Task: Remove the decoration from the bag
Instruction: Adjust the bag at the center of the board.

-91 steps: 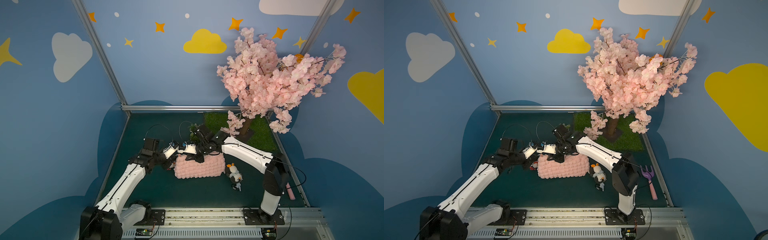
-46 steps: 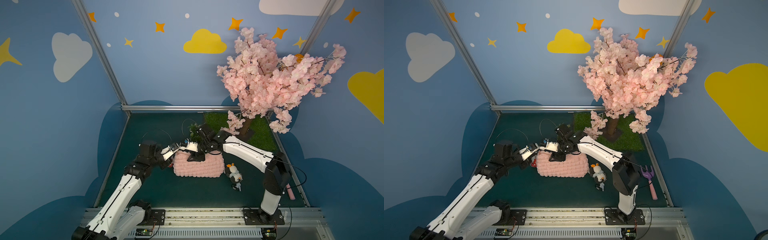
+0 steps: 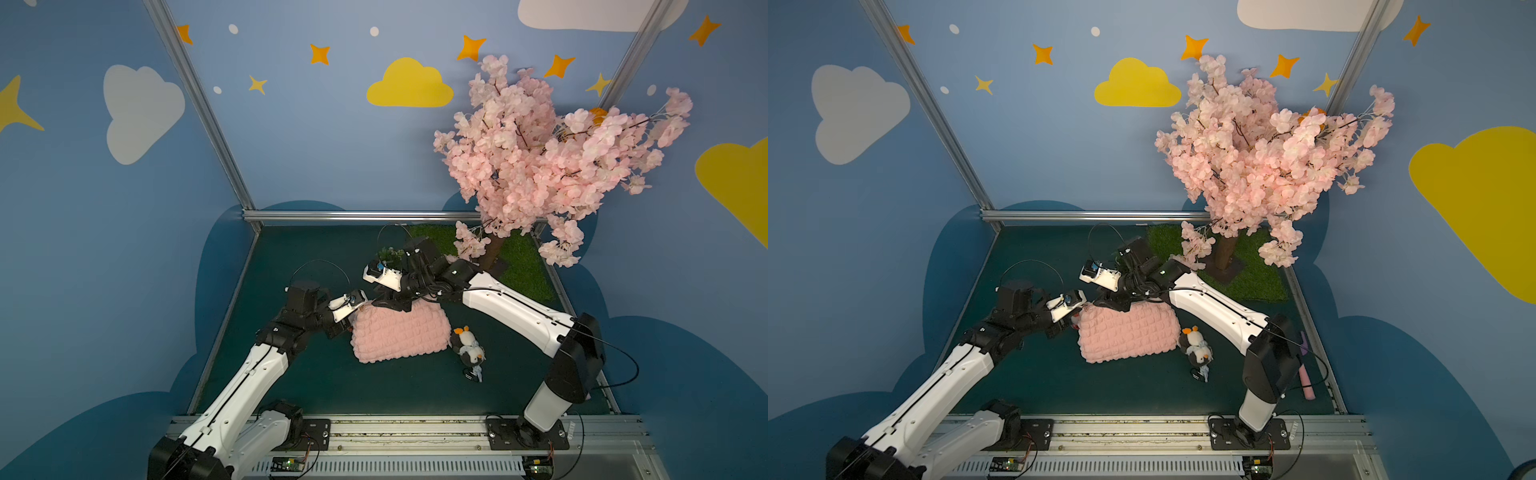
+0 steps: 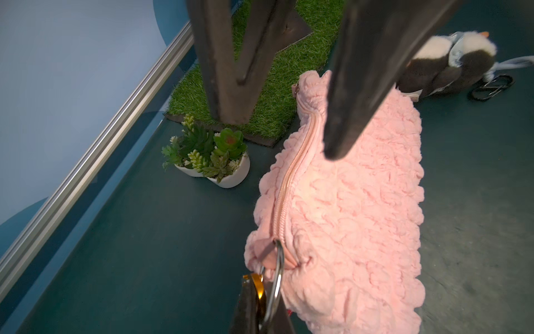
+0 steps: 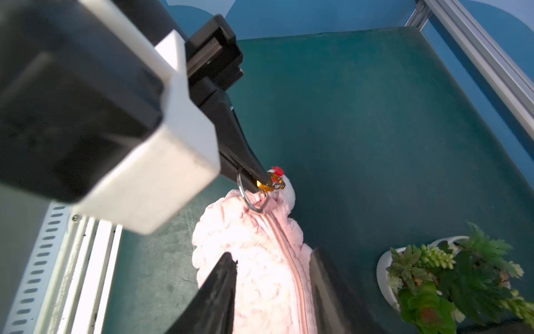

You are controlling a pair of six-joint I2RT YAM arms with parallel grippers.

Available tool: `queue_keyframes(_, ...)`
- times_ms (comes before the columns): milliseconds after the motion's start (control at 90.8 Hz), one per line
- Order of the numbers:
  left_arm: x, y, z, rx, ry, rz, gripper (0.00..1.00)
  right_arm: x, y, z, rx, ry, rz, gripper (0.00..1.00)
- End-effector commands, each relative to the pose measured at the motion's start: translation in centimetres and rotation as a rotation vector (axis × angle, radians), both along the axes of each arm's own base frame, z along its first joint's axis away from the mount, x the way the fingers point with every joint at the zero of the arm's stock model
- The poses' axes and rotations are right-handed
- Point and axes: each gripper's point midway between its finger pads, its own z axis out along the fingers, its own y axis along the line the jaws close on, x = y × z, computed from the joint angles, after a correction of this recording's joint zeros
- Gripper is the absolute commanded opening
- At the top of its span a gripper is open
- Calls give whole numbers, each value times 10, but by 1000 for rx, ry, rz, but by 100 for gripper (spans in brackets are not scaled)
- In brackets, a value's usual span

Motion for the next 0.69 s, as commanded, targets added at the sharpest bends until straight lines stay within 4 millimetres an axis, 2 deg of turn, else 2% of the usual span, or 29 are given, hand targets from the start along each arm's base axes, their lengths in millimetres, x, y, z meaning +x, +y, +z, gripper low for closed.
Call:
queue_keyframes(0, -7, -9, 16, -79, 32, -35, 2, 2, 14, 4, 49, -82, 24, 42)
queue_keyframes(165, -11, -10, 15, -142, 85, -40, 2, -13, 28, -1, 91, -46, 88, 38)
queue_keyframes(363, -9, -8, 14, -159, 100, -39, 2, -25, 28, -20, 83, 1, 116, 32)
queue_keyframes(551, -12, -10, 16, -177, 109, -58, 2, -21, 35, -24, 91, 18, 112, 26)
queue_keyframes(683, -12, -9, 18, -181, 96, -59, 2, -28, 39, -32, 83, 43, 148, 24)
